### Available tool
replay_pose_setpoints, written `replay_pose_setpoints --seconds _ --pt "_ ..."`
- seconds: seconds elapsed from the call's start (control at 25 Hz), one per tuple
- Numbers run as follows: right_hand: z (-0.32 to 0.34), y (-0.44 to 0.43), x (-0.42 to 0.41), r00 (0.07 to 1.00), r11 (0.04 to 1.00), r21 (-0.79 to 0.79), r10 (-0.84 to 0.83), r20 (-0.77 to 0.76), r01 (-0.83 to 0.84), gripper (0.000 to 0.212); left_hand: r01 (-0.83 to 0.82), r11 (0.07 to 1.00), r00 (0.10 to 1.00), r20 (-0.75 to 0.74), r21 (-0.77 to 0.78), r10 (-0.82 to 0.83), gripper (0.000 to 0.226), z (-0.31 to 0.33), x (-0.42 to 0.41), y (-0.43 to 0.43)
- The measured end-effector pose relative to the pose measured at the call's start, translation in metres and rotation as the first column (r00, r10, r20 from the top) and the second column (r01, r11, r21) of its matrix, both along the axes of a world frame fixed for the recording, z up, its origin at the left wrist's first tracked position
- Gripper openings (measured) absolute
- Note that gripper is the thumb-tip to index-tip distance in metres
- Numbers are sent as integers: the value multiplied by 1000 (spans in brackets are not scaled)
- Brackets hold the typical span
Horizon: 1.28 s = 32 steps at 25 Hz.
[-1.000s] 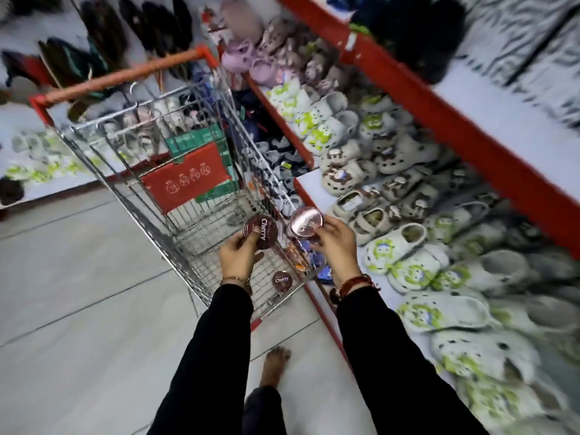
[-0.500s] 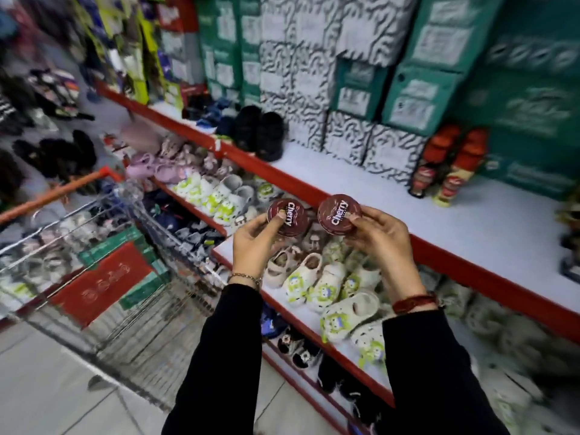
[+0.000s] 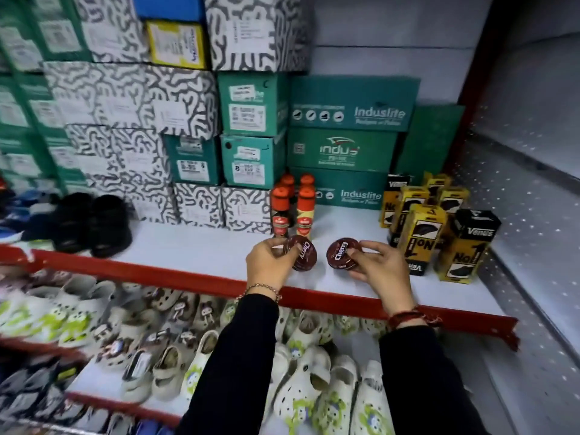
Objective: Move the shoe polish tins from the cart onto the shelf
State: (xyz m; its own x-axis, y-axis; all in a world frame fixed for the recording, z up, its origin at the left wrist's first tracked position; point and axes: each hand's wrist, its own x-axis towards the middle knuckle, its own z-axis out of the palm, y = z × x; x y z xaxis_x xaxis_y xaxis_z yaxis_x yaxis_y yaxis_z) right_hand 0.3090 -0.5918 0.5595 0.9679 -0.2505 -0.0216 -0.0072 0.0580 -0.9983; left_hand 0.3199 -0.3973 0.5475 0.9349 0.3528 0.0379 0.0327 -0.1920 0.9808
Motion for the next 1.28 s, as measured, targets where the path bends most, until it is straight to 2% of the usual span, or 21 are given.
replay_pose_setpoints --seconds 0.12,0.24,0.32,0.44,0.56,0.64,0.76,0.84,0.88,0.96,1.04,1.16,1.28 --pt "-7 -10 13 994 988 -130 -96 -61 87 34 87 989 994 -71 116 -79 34 -8 21 -21" --pt "-14 -11 25 978 936 -316 -192 -84 157 30 120 976 988 -119 181 -99 35 -13 36 -31" --pt "-14 -9 32 964 852 -484 -259 -59 199 31 115 947 988 -136 300 -77 34 -12 42 -33" --pt "-8 -6 35 949 657 -729 -313 -32 192 27 122 878 984 -175 462 -44 36 -12 49 -35" --pt "-3 1 35 942 525 -835 -336 -24 166 23 137 803 983 -181 580 -37 37 -13 54 -39" --pt "-3 4 33 943 473 -869 -333 -24 145 23 106 756 989 -145 646 -14 39 -13 52 -40" --pt "1 8 29 967 471 -862 -240 80 188 33 8 744 1000 -16 668 3 41 -11 44 -34" --pt "7 13 27 982 475 -860 -100 158 187 44 -75 713 997 76 697 30 41 -9 35 -23" --pt "9 17 27 983 433 -884 -35 179 176 50 -118 667 992 121 736 42 41 -5 30 -18" --pt "17 29 27 976 284 -942 68 208 181 63 -186 585 980 191 789 53 41 3 18 -6" --pt "22 45 24 965 207 -960 143 218 186 69 -210 543 975 217 813 51 48 11 1 10" --pt "24 79 12 932 224 -962 289 218 156 70 -243 485 969 233 840 83 60 15 -29 40" --pt "20 116 -5 883 233 -965 421 209 118 71 -291 464 956 240 837 167 62 11 -64 68"
